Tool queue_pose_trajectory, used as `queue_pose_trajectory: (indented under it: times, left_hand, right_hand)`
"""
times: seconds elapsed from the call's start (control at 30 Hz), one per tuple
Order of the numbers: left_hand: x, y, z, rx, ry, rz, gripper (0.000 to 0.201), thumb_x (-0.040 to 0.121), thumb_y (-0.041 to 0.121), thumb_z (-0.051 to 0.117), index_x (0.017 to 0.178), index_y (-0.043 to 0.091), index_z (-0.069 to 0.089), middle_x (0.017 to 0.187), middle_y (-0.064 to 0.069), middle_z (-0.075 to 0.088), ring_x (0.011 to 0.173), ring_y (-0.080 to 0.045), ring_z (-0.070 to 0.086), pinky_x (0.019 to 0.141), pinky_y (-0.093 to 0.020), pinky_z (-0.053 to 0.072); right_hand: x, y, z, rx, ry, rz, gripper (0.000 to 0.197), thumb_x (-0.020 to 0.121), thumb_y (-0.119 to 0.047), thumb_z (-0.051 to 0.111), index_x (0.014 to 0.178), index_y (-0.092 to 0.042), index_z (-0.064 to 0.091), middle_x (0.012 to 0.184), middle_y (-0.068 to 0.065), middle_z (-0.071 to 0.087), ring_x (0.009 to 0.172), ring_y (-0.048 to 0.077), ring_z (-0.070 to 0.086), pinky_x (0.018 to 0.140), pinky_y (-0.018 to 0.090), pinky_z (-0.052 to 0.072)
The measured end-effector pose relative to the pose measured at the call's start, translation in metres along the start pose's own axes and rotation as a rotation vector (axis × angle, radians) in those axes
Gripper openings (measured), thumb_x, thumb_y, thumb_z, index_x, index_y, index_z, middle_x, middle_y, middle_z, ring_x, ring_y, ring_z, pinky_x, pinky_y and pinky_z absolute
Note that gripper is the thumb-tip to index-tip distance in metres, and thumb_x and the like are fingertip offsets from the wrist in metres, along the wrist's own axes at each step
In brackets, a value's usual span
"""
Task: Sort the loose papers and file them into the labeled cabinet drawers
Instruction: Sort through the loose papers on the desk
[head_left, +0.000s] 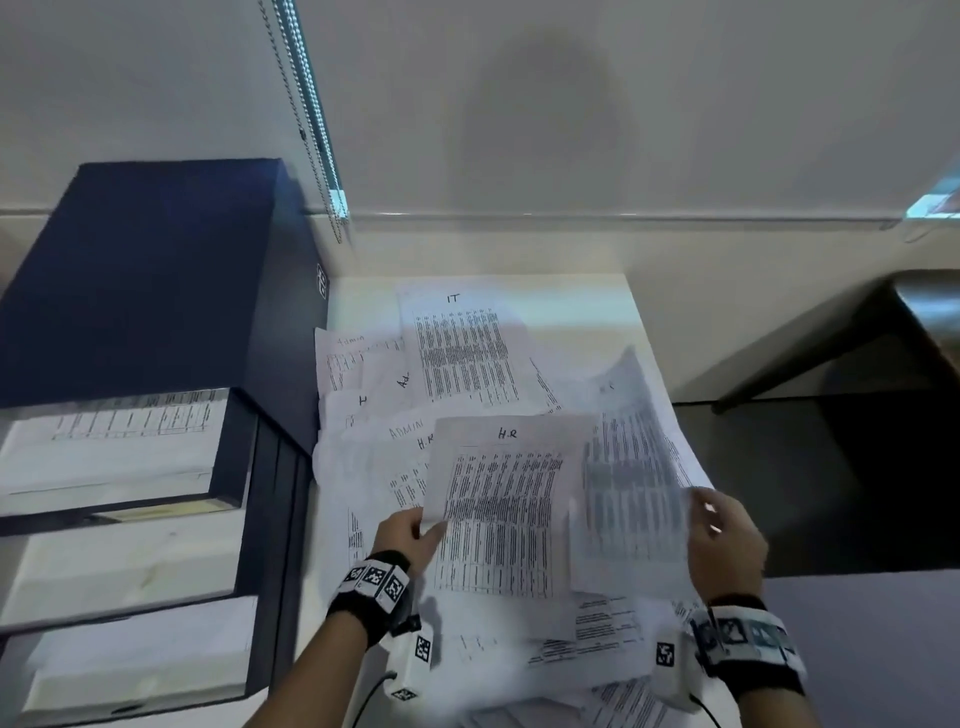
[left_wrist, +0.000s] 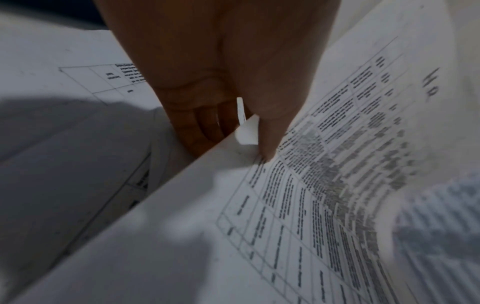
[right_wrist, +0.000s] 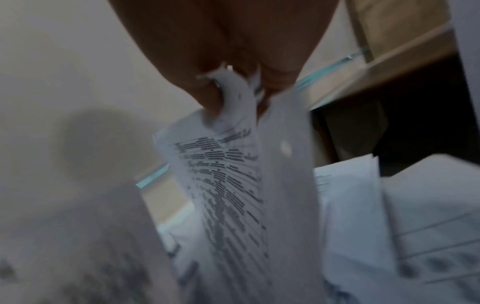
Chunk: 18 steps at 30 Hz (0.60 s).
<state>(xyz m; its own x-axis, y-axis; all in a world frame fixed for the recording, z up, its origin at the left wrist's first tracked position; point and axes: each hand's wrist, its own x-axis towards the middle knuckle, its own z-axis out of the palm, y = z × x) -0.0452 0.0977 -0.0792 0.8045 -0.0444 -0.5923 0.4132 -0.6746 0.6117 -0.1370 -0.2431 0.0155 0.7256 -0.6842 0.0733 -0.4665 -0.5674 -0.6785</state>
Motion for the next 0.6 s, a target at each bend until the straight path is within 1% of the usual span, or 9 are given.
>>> queue_pose_trajectory:
  times: [0.03, 0.1, 0.17, 0.2, 0.27, 0.33, 0.43, 0.5, 0.6]
  left_hand:
    - [0.000, -0.001, 0.001, 0.024, 0.025, -0.010, 0.031, 0.087, 0.042, 0.067, 0.109, 0.021, 0.072, 0.093, 0.003, 0.074, 0.081, -0.014, 0.067, 0.075, -0.022, 0.051]
    - [0.002, -0.003, 0.001, 0.081, 0.097, -0.051, 0.027, 0.084, 0.049, 0.069, 0.085, 0.022, 0.071, 0.071, 0.005, 0.067, 0.065, -0.012, 0.062, 0.061, -0.020, 0.047]
    - [0.001, -0.001, -0.002, 0.132, 0.180, -0.112, 0.043, 0.083, 0.048, 0.070, 0.059, 0.020, 0.048, 0.054, 0.004, 0.047, 0.050, -0.013, 0.045, 0.050, -0.022, 0.032]
    - [0.000, 0.000, -0.004, 0.154, 0.215, -0.140, 0.050, 0.082, 0.048, 0.070, 0.057, 0.019, 0.039, 0.052, 0.003, 0.040, 0.048, -0.015, 0.039, 0.048, -0.023, 0.028]
    - [-0.002, -0.001, -0.009, 0.170, 0.285, -0.159, 0.052, 0.078, 0.046, 0.073, 0.057, 0.018, 0.035, 0.054, 0.000, 0.041, 0.047, -0.017, 0.039, 0.046, -0.023, 0.028]
    - [0.001, -0.004, -0.013, 0.145, 0.327, -0.150, 0.051, 0.072, 0.045, 0.078, 0.059, 0.016, 0.039, 0.066, -0.003, 0.051, 0.049, -0.017, 0.044, 0.048, -0.022, 0.035]
    - [0.003, -0.003, -0.023, 0.075, 0.372, -0.129, 0.036, 0.070, 0.038, 0.082, 0.075, 0.017, 0.054, 0.099, -0.002, 0.047, 0.067, -0.017, 0.052, 0.070, -0.027, 0.048]
    - [0.004, -0.002, -0.028, -0.008, 0.415, -0.120, 0.031, 0.073, 0.029, 0.083, 0.092, 0.015, 0.062, 0.106, 0.000, 0.039, 0.081, -0.021, 0.057, 0.084, -0.030, 0.049]
    - [0.008, -0.001, -0.031, -0.079, 0.452, -0.106, 0.031, 0.071, 0.018, 0.082, 0.099, 0.009, 0.069, 0.115, -0.007, 0.055, 0.082, -0.019, 0.057, 0.084, -0.029, 0.049]
  right_hand:
    - [0.002, -0.012, -0.008, 0.078, 0.011, 0.020, 0.013, 0.096, -0.009, 0.056, 0.097, -0.011, 0.069, 0.083, 0.005, 0.065, 0.070, 0.005, 0.062, 0.063, 0.010, 0.047]
    - [0.007, -0.034, -0.023, 0.227, 0.051, 0.036, 0.011, 0.099, -0.010, 0.051, 0.099, -0.014, 0.062, 0.071, -0.002, 0.057, 0.056, -0.005, 0.054, 0.051, 0.005, 0.040]
    - [0.013, -0.046, -0.028, 0.318, 0.071, 0.020, 0.011, 0.099, -0.010, 0.050, 0.101, -0.015, 0.060, 0.073, -0.006, 0.057, 0.056, -0.008, 0.053, 0.052, 0.003, 0.040]
    - [0.015, -0.049, -0.025, 0.331, 0.056, 0.016, 0.011, 0.099, -0.010, 0.051, 0.101, -0.014, 0.061, 0.075, -0.007, 0.058, 0.058, -0.007, 0.054, 0.055, 0.005, 0.041]
    - [0.014, -0.050, -0.010, 0.305, -0.006, 0.039, 0.010, 0.097, -0.010, 0.054, 0.100, -0.012, 0.063, 0.074, -0.008, 0.061, 0.059, 0.000, 0.054, 0.062, 0.017, 0.046]
    - [0.004, -0.046, 0.015, 0.214, -0.106, 0.058, 0.008, 0.096, -0.012, 0.056, 0.100, -0.014, 0.063, 0.073, -0.003, 0.067, 0.058, 0.002, 0.055, 0.060, 0.019, 0.042]
    - [-0.022, -0.032, 0.056, 0.133, -0.304, 0.089, 0.014, 0.097, -0.015, 0.055, 0.107, -0.012, 0.064, 0.089, 0.007, 0.071, 0.064, 0.007, 0.058, 0.056, 0.015, 0.042]
    - [-0.039, -0.018, 0.078, 0.077, -0.400, 0.163, 0.019, 0.098, -0.016, 0.053, 0.113, -0.010, 0.063, 0.100, 0.010, 0.071, 0.072, 0.016, 0.059, 0.066, 0.020, 0.044]
    - [-0.059, -0.001, 0.097, 0.043, -0.422, 0.303, 0.023, 0.099, -0.013, 0.049, 0.117, -0.005, 0.060, 0.105, 0.012, 0.066, 0.087, 0.022, 0.057, 0.079, 0.028, 0.043]
